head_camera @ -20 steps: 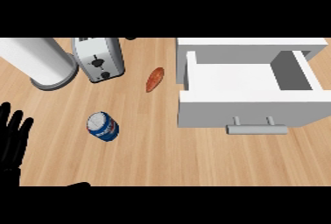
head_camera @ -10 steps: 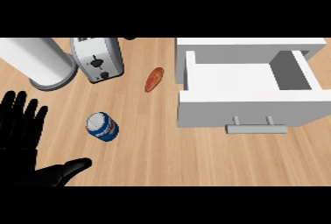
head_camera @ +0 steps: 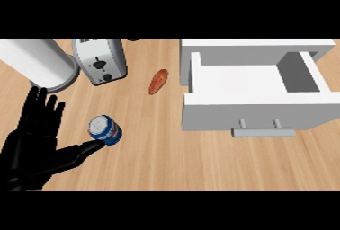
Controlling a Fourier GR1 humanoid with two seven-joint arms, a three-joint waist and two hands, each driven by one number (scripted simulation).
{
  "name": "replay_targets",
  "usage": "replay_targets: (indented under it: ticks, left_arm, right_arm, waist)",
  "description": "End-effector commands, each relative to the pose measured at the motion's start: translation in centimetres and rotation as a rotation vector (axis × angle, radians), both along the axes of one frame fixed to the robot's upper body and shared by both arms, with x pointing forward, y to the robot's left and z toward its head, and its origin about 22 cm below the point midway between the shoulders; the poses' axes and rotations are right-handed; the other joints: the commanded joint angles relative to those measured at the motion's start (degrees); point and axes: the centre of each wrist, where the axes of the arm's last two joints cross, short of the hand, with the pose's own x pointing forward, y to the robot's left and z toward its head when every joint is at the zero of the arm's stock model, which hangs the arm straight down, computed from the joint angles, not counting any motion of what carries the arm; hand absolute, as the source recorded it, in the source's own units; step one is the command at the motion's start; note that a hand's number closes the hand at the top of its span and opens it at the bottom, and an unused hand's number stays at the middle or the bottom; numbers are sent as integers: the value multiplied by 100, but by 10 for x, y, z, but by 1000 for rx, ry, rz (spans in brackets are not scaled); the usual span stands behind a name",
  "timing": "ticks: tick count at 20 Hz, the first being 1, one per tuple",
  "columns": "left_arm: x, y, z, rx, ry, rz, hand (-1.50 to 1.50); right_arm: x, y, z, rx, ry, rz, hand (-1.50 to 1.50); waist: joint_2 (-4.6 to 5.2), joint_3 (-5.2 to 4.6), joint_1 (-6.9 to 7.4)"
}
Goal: Pick up the can, place it into the drawer and close the drawer
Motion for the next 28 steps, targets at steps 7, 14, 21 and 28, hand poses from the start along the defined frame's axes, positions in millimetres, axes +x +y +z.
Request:
replay_targets:
  ticks: [7, 14, 21, 28]
  left_arm:
    - [11, -4, -57, 32, 45, 46, -150]
    - [25, 3, -94, 43, 87, 84, -150]
    - [11, 18, -135, 52, 87, 134, -150]
    - [14, 29, -166, 50, 110, 165, -150]
  right_arm:
    - [1, -18, 21, -1, -1, -7, -150]
    - [-10, -8, -12, -4, 1, 10, -150]
    - [10, -11, 29, -2, 3, 6, -150]
    - [-2, -24, 9, 1, -4, 5, -150]
  waist:
    - [2, -2, 19]
    - [3, 0, 7]
    - [6, -3, 47]
    - [4, -1, 21]
